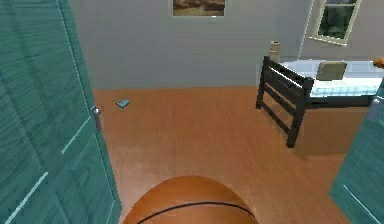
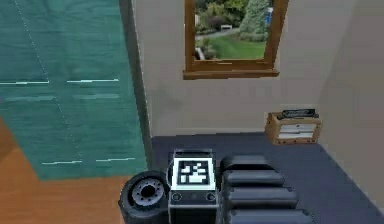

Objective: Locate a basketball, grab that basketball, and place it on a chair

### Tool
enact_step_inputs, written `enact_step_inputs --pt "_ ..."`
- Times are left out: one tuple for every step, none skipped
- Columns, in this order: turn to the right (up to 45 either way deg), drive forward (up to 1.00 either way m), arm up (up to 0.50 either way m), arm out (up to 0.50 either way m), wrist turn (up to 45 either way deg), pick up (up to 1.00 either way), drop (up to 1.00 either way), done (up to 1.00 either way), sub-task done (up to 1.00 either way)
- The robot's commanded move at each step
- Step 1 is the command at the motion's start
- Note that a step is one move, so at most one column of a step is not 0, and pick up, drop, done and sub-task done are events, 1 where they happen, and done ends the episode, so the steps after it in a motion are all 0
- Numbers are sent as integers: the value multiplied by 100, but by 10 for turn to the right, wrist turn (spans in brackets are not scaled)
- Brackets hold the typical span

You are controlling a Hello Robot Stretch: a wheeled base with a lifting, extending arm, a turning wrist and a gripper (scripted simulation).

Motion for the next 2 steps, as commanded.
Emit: enact_step_inputs --pt "-30 0 0 0 0 0 0 0 0" --pt "0 100 0 0 0 0 0 0 0"
